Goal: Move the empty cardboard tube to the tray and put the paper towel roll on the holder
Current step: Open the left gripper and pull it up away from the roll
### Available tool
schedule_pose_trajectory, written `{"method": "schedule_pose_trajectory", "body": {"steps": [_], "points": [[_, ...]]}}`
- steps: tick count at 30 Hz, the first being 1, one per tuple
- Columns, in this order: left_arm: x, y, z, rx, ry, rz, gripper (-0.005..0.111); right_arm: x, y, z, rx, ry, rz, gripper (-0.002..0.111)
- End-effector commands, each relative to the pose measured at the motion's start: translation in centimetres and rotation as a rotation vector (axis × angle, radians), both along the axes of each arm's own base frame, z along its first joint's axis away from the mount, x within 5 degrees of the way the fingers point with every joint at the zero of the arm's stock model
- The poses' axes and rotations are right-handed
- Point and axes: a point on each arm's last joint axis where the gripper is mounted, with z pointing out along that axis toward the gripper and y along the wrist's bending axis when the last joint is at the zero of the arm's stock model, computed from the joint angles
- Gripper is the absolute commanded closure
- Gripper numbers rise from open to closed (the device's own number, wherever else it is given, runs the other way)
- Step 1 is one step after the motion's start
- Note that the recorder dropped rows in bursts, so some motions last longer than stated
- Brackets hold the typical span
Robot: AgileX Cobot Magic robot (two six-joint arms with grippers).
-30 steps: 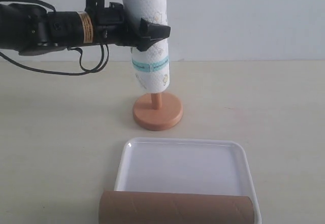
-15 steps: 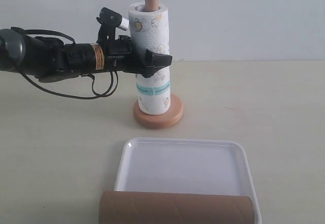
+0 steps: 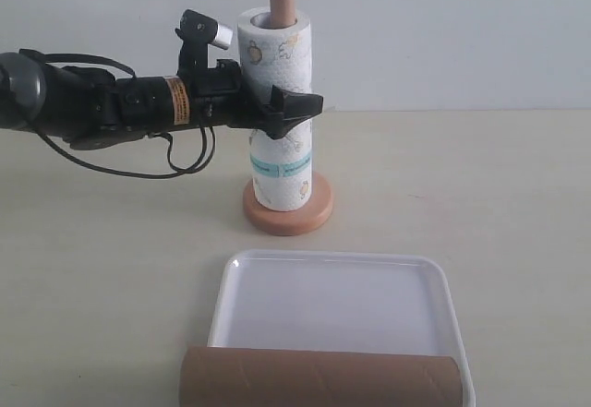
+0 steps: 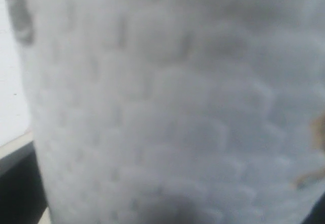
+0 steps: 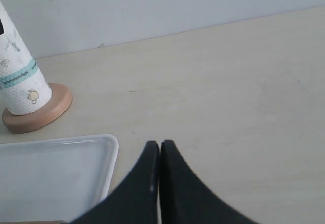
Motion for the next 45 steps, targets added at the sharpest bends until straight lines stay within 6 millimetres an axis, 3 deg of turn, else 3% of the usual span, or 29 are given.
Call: {"method": "schedule_pose_trajectory", "body": {"steps": [1, 6, 20, 28, 33, 36, 42, 45], "points": [[-0.2, 0.0, 0.6, 0.007, 0.005, 0.003, 0.011, 0.0, 0.0, 0.1, -0.001, -0.015, -0.001, 0.108], [-0.6, 0.2, 2.4, 0.046, -0.015, -0.002, 0.011, 0.0, 0.0, 0.1, -0.003, -0.015, 0.000, 0.108], [-3.5, 1.2, 9.9, 0.118, -0.086, -0.064, 0.011, 0.0, 0.0, 0.1, -0.003, -0.015, 0.000, 0.108], [-5.6, 4.0, 14.4, 0.188, -0.067, -0.036, 0.011, 0.0, 0.0, 0.1, -0.002, -0.008, -0.001, 0.108], [-7.1, 5.8, 16.4, 0.069, 0.042, -0.058, 0.012, 0.0, 0.0, 0.1, -0.004, -0.008, -0.001, 0.108], [-8.2, 6.4, 17.6, 0.032, 0.059, -0.109, 0.025, 0.0, 0.0, 0.1, -0.004, -0.008, -0.001, 0.108], [-11.0, 7.3, 19.1, -0.020, 0.096, -0.346, 0.072, 0.0, 0.0, 0.1, -0.003, -0.008, -0.001, 0.108], [-11.0, 7.8, 19.0, -0.056, 0.182, -0.311, 0.097, 0.0, 0.0, 0.1, -0.003, -0.008, -0.001, 0.108]]}}
